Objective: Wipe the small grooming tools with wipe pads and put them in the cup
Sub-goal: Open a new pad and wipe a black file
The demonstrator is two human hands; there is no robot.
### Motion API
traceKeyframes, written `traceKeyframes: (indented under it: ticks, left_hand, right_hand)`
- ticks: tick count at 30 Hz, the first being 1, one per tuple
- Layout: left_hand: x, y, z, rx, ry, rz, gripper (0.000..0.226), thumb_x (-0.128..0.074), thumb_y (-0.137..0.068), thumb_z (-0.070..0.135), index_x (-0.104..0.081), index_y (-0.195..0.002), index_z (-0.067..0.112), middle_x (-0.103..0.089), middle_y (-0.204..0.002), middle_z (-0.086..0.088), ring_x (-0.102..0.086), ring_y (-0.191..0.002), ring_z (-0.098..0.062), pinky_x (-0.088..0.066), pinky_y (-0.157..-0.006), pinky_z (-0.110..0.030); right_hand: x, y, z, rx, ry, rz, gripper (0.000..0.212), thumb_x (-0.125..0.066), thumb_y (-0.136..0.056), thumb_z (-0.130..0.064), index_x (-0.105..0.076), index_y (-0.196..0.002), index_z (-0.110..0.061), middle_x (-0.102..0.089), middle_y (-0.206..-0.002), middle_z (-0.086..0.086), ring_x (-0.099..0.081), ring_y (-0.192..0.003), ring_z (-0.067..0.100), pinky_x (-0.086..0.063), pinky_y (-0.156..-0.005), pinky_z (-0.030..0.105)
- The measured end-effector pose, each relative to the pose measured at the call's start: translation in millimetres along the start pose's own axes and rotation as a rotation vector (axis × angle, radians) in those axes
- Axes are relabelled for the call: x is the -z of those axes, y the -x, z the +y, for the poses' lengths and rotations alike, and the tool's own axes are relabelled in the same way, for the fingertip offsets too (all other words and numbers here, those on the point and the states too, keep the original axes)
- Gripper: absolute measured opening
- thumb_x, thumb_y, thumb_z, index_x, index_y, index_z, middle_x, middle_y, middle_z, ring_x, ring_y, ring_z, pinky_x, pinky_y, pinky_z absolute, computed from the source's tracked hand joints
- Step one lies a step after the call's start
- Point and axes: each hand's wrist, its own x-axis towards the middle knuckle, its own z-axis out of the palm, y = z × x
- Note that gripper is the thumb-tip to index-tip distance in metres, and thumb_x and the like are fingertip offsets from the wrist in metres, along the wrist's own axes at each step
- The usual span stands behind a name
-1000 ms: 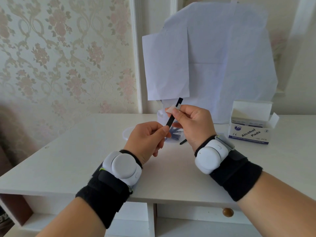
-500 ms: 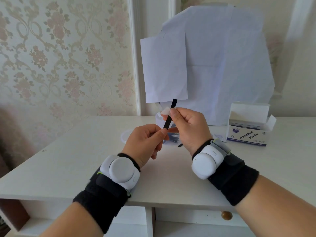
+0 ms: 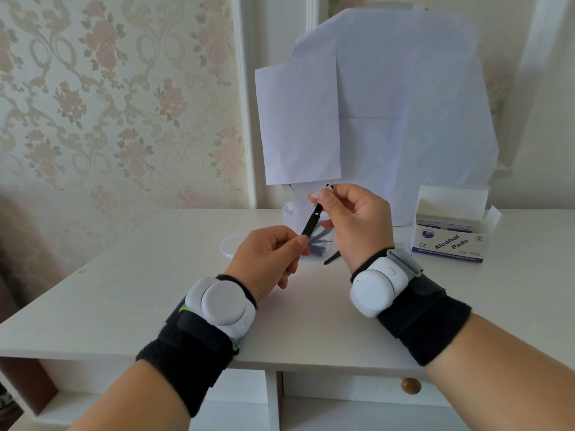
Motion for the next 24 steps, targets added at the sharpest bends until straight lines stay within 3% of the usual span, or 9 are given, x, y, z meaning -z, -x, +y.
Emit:
traceKeyframes:
  ticks: [3, 7, 14, 19, 24]
  left_hand:
    - [-0.7, -0.1, -0.3, 0.009, 0.003, -0.009, 0.027, -0.056, -0.096, 0.022, -0.068, -0.077, 0.008, -0.050, -0.049, 0.002, -0.042, -0.043, -0.016, -0.047, -0.051, -0.029]
    - [-0.8, -0.7, -1.1, 0.012, 0.007, -0.008, 0.026, -0.056, -0.096, 0.021, -0.068, -0.076, 0.007, -0.049, -0.048, 0.002, -0.041, -0.043, -0.016, -0.046, -0.051, -0.029]
    - [1.8, -1.7, -2.1, -0.041, 0.039, 0.071, 0.027, -0.055, -0.096, 0.020, -0.067, -0.078, 0.003, -0.049, -0.046, 0.003, -0.041, -0.040, -0.015, -0.045, -0.050, -0.029]
    - [3.1, -2.9, -1.9, -0.059, 0.080, 0.165, 0.027, -0.055, -0.097, 0.021, -0.067, -0.079, 0.005, -0.050, -0.049, -0.001, -0.041, -0.040, -0.015, -0.045, -0.049, -0.030]
    - [4.0, -2.3, -2.7, -0.076, 0.083, 0.149, 0.028, -0.054, -0.097, 0.022, -0.067, -0.082, 0.002, -0.050, -0.050, -0.001, -0.041, -0.039, -0.015, -0.046, -0.050, -0.031]
  right_hand:
    - [-0.2, 0.4, -0.3, 0.019, 0.005, -0.011, 0.018, -0.060, -0.095, -0.018, -0.069, -0.085, -0.030, -0.076, -0.088, -0.008, -0.070, -0.086, 0.009, -0.059, -0.067, 0.034]
    - [-0.2, -0.5, 0.0, 0.015, 0.030, 0.010, 0.020, -0.059, -0.096, -0.025, -0.070, -0.079, -0.029, -0.076, -0.084, -0.010, -0.070, -0.082, 0.009, -0.059, -0.076, 0.043]
    - [-0.6, 0.7, -0.5, -0.024, 0.010, -0.033, 0.026, -0.060, -0.096, -0.030, -0.076, -0.085, -0.013, -0.074, -0.081, 0.002, -0.069, -0.074, 0.011, -0.055, -0.057, 0.021]
    - [-3.5, 4.6, 0.9, -0.051, 0.040, -0.121, 0.026, -0.055, -0.099, -0.027, -0.075, -0.097, -0.011, -0.073, -0.081, -0.002, -0.069, -0.076, 0.005, -0.057, -0.058, 0.021]
    - [-6.0, 8.5, -0.2, -0.068, 0.027, -0.228, 0.024, -0.056, -0.099, -0.022, -0.075, -0.100, -0.008, -0.074, -0.081, 0.003, -0.071, -0.070, 0.008, -0.058, -0.058, 0.021]
